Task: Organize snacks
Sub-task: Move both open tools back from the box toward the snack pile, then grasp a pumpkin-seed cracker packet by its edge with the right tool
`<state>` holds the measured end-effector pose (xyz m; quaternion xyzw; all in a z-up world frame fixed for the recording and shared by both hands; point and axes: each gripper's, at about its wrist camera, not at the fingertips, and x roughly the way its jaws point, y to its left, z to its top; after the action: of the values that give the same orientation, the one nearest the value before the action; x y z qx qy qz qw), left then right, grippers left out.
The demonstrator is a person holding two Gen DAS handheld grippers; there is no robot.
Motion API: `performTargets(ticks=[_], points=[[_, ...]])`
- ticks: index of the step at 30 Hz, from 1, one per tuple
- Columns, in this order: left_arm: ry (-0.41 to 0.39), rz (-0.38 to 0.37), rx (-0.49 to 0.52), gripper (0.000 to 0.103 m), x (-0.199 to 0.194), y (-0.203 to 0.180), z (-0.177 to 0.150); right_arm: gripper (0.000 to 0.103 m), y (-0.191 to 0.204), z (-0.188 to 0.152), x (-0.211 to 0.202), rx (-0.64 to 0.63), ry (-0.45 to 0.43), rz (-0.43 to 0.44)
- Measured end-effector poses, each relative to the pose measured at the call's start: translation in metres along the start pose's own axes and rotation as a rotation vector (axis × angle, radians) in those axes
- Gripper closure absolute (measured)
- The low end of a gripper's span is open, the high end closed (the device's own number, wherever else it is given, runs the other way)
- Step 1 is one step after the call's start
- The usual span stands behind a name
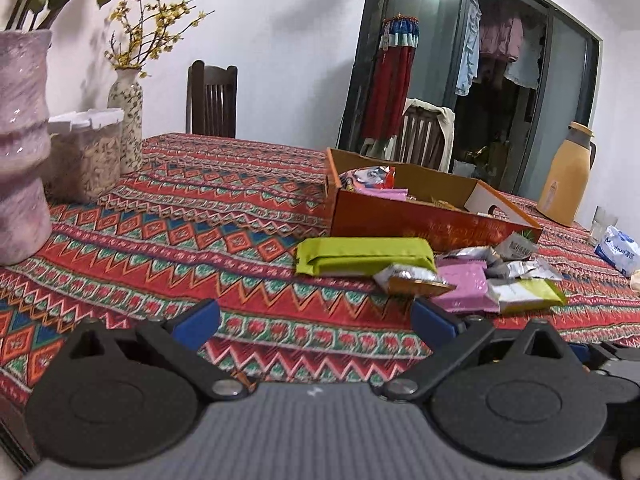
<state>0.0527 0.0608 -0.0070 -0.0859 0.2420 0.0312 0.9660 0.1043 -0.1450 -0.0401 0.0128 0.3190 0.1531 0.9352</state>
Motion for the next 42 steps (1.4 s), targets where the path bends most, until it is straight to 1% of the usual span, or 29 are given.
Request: performTargets(ticks=[5,6,7,8,9,14,16,17,19,20,22,24,25,28,34,38,42], points=[[0.015,-0.002,-0.018,0.0,0.0,0.008,-0.004,0.002,0.01,-0.008,0.014,-0.021,0.033,-0.016],[0.016,-0.002,-0.022,0.0,0.0,0.009,-0.005,0.002,0.013,-0.01,0.015,-0.044,0.021,-0.036],[0.018,-0.003,-0.024,0.0,0.001,0.01,-0.005,0.006,0.015,-0.012,0.015,-0.06,0.012,-0.047],[0.021,-0.005,-0.027,0.0,0.002,0.011,-0.006,0.009,0.014,-0.013,0.015,-0.064,0.002,-0.039],[0.025,-0.006,-0.029,0.0,0.003,0.011,-0.007,0.015,0.014,-0.014,0.013,-0.069,-0.012,-0.03],[0.036,-0.002,-0.037,0.0,0.006,0.014,-0.011,0.027,0.01,-0.021,0.008,-0.082,-0.066,-0.02],[0.041,0.0,-0.038,0.0,0.008,0.015,-0.012,0.04,0.008,-0.022,0.007,-0.084,-0.079,-0.02],[0.043,0.001,-0.038,0.0,0.009,0.015,-0.012,0.043,0.007,-0.022,0.006,-0.086,-0.086,-0.016],[0.046,0.001,-0.036,0.0,0.01,0.014,-0.013,0.054,0.006,-0.024,0.005,-0.09,-0.097,-0.011],[0.048,0.001,-0.034,0.0,0.01,0.014,-0.013,0.057,0.005,-0.024,0.005,-0.091,-0.101,-0.01],[0.054,0.001,-0.031,0.0,0.012,0.013,-0.014,0.073,0.003,-0.024,0.004,-0.086,-0.106,-0.004],[0.06,0.002,-0.026,0.0,0.014,0.011,-0.014,0.083,0.0,-0.023,0.004,-0.072,-0.11,0.003],[0.062,0.002,-0.024,0.0,0.016,0.01,-0.014,0.086,-0.003,-0.022,0.004,-0.063,-0.112,0.008],[0.069,0.001,-0.016,0.0,0.019,0.006,-0.015,0.089,-0.008,-0.022,0.003,-0.045,-0.121,0.016],[0.078,-0.008,-0.003,0.0,0.027,-0.004,-0.009,0.089,-0.021,-0.018,-0.003,-0.015,-0.164,0.031],[0.075,-0.02,0.012,0.0,0.034,-0.015,-0.001,0.089,-0.028,-0.013,-0.009,-0.016,-0.202,0.034],[0.063,-0.031,0.025,0.0,0.042,-0.028,0.011,0.089,-0.04,-0.005,-0.011,-0.011,-0.232,0.019]])
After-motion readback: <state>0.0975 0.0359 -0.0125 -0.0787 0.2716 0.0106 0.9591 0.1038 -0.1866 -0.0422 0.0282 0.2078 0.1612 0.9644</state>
